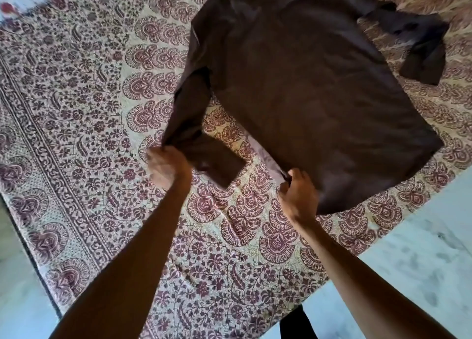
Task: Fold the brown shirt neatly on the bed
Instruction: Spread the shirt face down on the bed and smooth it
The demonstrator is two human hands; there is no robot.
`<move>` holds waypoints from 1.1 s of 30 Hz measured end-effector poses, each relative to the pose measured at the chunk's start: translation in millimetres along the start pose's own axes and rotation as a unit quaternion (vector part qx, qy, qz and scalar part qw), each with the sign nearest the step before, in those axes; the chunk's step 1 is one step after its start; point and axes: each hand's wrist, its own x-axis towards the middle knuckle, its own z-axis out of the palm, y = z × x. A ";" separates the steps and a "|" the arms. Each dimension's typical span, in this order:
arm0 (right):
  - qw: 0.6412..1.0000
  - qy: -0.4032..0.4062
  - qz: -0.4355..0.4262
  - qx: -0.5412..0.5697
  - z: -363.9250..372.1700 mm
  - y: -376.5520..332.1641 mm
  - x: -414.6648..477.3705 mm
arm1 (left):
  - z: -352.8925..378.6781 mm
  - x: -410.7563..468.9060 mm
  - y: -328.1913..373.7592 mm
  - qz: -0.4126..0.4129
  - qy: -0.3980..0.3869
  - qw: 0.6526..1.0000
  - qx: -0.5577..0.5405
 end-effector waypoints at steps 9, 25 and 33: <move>0.982 -0.149 -0.119 -0.012 12.0 -6.8 -20.9 | 9.7 -15.0 7.6 0.193 -0.270 0.943 0.005; 0.953 -0.291 -0.087 0.011 22.1 11.8 -25.3 | 40.0 -116.0 -32.8 0.021 -0.566 0.824 0.016; 0.971 -0.230 -0.001 0.070 -2.8 29.2 -0.4 | 27.6 -122.8 -35.0 0.025 -0.568 0.822 0.030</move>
